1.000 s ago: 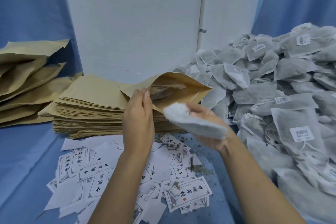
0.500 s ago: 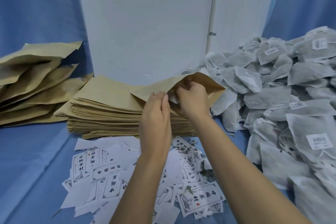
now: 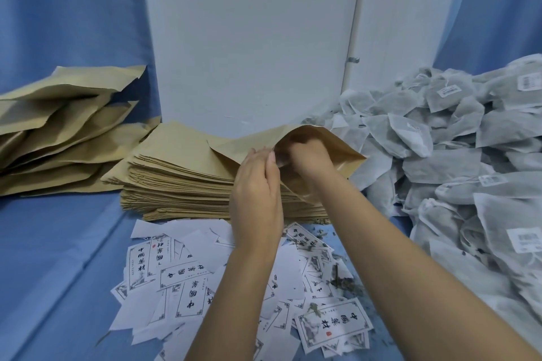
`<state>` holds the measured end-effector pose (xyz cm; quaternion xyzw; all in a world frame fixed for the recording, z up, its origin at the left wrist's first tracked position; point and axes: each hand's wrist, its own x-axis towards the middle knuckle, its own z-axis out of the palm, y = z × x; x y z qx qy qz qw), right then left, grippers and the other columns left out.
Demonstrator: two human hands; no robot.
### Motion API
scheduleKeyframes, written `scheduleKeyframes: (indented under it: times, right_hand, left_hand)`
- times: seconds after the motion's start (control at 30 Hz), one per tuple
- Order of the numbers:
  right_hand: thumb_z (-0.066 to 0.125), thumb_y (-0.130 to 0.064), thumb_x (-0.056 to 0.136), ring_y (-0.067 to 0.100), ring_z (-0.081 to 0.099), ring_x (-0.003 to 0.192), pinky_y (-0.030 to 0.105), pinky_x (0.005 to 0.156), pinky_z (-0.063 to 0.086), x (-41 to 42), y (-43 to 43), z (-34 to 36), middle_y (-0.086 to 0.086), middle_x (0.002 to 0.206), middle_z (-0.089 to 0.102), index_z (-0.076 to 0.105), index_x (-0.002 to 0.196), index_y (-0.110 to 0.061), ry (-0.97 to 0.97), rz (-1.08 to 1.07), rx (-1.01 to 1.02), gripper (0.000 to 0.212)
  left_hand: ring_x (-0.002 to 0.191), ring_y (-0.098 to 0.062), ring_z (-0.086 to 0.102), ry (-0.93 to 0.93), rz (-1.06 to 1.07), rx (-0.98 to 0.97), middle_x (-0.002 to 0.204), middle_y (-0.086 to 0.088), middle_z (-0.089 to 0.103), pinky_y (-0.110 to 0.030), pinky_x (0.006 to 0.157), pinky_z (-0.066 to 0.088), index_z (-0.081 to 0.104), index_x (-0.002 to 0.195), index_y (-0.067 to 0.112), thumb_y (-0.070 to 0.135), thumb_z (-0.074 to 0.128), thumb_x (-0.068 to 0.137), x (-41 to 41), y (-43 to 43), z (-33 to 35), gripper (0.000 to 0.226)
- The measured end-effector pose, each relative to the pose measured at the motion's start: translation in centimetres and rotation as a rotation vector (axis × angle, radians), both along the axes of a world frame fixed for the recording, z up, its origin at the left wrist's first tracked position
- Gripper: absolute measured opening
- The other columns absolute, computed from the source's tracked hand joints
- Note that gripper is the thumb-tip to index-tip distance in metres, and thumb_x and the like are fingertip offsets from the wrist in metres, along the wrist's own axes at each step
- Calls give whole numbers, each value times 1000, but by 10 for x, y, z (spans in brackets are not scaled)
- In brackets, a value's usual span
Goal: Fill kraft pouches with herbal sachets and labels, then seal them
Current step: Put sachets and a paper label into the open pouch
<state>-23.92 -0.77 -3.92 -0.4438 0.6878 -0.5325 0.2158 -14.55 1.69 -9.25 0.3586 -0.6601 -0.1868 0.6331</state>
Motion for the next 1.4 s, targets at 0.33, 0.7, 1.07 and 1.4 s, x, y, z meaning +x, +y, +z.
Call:
scheduleKeyframes:
  times: [0.33, 0.7, 1.07, 1.4]
  right_hand:
    - [54, -12, 84, 25, 62, 89, 34, 76, 50, -1, 7, -23, 5, 94, 71, 70, 100, -14, 727, -56, -107, 22]
    - [45, -25, 97, 23, 46, 80, 31, 65, 34, -1, -2, -6, 4, 92, 51, 50, 95, -24, 1101, 36, 171, 6]
    - [47, -22, 95, 9, 49, 72, 24, 65, 38, 6, 16, -39, -1, 78, 59, 62, 82, -9, 602, -38, -501, 23]
    - [54, -19, 78, 19, 56, 53, 33, 52, 48, 12, 42, -64, 2, 56, 63, 60, 59, -13, 523, 356, -131, 20]
  left_hand:
    - [110, -27, 59, 11, -38, 6, 109, -9, 67, -43, 92, 45, 65, 109, 2, 47, 21, 93, 4, 2, 3, 65]
    - [86, -36, 62, 46, 59, -58, 87, -18, 67, -35, 74, 45, 66, 92, -3, 19, 40, 100, 5, 0, -5, 35]
    - [101, -13, 48, 51, 147, 98, 106, 10, 66, -3, 72, 26, 72, 107, 20, 29, 56, 94, 18, -19, 5, 23]
    - [95, 1, 57, 220, 2, 175, 108, 5, 66, -4, 83, 41, 72, 105, 12, 8, 55, 90, 18, -15, 14, 23]
